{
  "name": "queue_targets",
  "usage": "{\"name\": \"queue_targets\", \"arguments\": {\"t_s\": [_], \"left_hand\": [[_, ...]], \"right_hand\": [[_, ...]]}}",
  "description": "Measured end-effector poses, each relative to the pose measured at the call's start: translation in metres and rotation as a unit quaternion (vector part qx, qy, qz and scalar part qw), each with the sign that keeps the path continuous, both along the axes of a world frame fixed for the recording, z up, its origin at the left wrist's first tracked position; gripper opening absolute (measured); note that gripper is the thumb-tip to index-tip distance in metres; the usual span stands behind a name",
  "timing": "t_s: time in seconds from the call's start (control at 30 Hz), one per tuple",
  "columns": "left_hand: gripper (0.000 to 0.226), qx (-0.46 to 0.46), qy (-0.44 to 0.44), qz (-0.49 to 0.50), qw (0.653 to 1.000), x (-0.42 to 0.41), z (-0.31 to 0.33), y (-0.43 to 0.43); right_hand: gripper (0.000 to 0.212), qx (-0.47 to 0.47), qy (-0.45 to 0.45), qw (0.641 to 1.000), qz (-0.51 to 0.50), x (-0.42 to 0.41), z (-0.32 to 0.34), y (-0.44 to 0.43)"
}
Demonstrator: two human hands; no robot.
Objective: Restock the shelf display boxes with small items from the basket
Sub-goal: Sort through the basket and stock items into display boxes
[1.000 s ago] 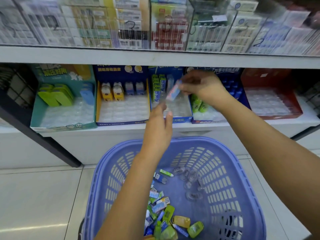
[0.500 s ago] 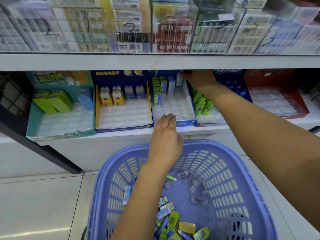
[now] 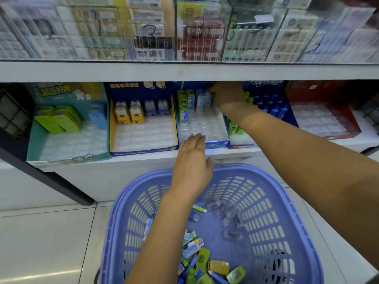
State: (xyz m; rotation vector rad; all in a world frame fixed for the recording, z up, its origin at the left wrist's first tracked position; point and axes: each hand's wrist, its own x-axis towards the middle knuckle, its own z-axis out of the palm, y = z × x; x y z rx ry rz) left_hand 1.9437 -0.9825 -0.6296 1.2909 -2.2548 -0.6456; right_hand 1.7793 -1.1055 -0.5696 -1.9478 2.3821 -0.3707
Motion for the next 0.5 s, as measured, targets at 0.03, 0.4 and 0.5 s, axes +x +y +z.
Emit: {"name": "queue_targets", "arguments": {"t_s": [0.03,0.4,0.5], "left_hand": [[0.059,-0.001,0.0,-0.001,1.0,0.001,-0.001,0.0],[0.024,0.072,0.134,0.029,0.988,0.031,-0.012,0.01],[0.031,0.189,-0.092,0.011,0.978,0.043,-0.048,0.013]], "right_hand": [[0.032,0.0,0.021,1.0,-0.002,0.002,0.0,0.001],[0.021,-0.059,-0.078,0.993,0.069,0.031,0.004,0.103],[0.022,0.121,-0.093,0.981,0.115,0.047,-0.037,0.151]]}}
